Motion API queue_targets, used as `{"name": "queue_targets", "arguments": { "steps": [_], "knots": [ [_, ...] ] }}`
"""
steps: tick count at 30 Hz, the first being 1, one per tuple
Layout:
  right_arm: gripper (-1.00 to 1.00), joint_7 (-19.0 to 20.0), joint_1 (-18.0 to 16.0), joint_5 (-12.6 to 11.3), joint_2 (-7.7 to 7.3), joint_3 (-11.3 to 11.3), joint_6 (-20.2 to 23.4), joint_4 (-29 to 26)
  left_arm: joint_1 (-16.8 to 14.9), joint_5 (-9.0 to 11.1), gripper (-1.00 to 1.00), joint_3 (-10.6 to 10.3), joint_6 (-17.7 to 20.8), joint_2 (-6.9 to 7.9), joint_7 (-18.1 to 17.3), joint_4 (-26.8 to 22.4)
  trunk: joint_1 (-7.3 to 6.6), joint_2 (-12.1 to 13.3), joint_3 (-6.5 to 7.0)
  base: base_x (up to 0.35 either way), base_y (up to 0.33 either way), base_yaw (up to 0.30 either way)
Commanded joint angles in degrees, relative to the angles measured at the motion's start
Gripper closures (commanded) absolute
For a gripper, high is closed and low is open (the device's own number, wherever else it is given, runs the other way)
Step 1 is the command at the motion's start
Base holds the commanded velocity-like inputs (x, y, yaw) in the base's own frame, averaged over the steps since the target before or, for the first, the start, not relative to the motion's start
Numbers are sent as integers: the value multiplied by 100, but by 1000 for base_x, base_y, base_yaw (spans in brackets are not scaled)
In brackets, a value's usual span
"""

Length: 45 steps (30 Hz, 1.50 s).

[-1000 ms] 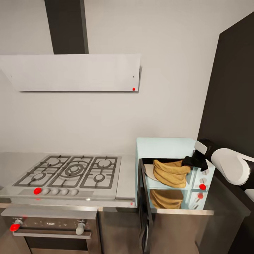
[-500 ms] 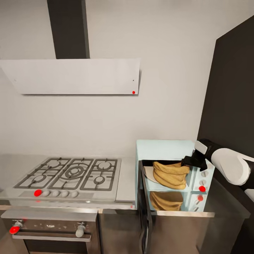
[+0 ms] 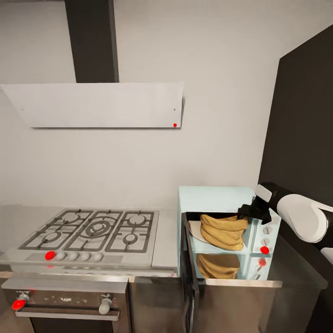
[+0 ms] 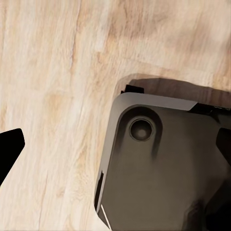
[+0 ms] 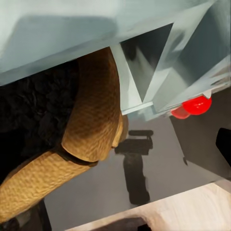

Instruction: In the kitchen, take the popcorn bag from the countertop, put it into the microwave, and heat it until the popcorn is cooked so the cooked popcorn ends up inside the bag.

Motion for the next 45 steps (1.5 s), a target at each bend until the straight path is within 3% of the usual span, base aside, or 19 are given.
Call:
{"name": "queue_targets", "arguments": {
  "steps": [1, 13, 27, 29, 31, 33, 36, 38, 40, 42, 44, 45],
  "knots": [
    [-100, -47, -4, 1, -2, -49, -3, 12, 1, -3, -100, 21, -8, -1, -1, -2, 2, -1, 9, 0, 0, 0],
    [-100, -47, -3, 0, -2, -52, -3, 12, 1, -3, -100, 21, -7, -9, -1, -2, 2, -1, 123, -21, 0, 0],
    [-100, -47, -3, 0, 0, -57, -3, 12, 1, -3, -100, 21, -7, -19, 0, -1, 2, -1, 147, -317, 0, 0],
    [-100, -33, -3, 0, 40, -57, -10, 12, 1, -3, -100, 21, -11, -12, -1, 0, 2, -1, 147, -293, 0, 0],
    [-100, 0, -3, 0, 174, -56, -49, 12, 1, -3, -100, 24, -13, -4, 3, -2, 2, -1, 147, -155, 0, 0],
    [-100, 4, 22, 8, 297, -52, -297, 16, 1, -3, -100, 28, -14, -2, 3, -2, 2, -1, 147, -58, 0, 0],
    [-100, 5, 176, 35, 502, -43, -1063, 20, 1, -3, -100, 35, -14, -1, 6, -2, 2, -1, 147, -20, 0, 0],
    [-100, 5, 222, 47, 560, -34, -1231, 20, 1, -3, -100, 39, -14, -1, 7, -2, 2, -1, 147, -159, 0, 0],
    [-100, 12, 467, 87, 904, -26, -1789, 20, 1, -2, -100, 46, -14, -1, 8, -2, 2, -1, 147, -287, 0, 0],
    [-100, 12, 746, 356, 1085, -13, -2618, 20, 1, 0, -100, 53, -18, -1, 8, -2, 2, -1, 147, -323, 0, 0],
    [-100, 15, 1125, 811, 1132, -9, -3520, 20, 1, 2, -100, 55, -19, -1, 8, -2, 2, -1, 147, -317, 0, 0],
    [-100, 18, 1277, 928, 1138, -9, -3861, 20, 1, 0, -100, 55, -20, -1, 8, -2, 2, -1, 147, -301, 0, 0]
  ]
}}
